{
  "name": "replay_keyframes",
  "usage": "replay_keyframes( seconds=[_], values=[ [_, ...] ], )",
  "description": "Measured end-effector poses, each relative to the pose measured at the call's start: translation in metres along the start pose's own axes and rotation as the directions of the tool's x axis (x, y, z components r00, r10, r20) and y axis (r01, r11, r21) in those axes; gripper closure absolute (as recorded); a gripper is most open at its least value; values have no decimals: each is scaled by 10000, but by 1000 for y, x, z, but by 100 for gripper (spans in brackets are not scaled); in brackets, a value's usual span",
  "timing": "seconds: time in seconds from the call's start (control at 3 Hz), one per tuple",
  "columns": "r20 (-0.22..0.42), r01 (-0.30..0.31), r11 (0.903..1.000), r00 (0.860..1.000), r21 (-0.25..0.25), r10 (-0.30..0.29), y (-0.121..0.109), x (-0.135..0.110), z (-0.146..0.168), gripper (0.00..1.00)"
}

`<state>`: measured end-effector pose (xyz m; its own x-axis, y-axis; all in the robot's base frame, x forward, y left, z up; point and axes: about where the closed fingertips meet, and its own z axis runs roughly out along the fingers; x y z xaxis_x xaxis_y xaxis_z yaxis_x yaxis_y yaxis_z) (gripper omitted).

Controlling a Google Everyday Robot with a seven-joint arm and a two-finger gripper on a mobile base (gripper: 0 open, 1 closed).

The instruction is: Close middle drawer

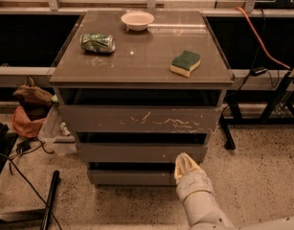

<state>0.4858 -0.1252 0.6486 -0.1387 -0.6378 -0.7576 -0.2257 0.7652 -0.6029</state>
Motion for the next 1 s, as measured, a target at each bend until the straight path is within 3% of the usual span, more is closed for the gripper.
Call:
replay_keyframes(
  seconds=[1.0],
  values=[
    [57, 60, 10000, 10000, 53, -60, 0, -4, -4, 22]
  ],
)
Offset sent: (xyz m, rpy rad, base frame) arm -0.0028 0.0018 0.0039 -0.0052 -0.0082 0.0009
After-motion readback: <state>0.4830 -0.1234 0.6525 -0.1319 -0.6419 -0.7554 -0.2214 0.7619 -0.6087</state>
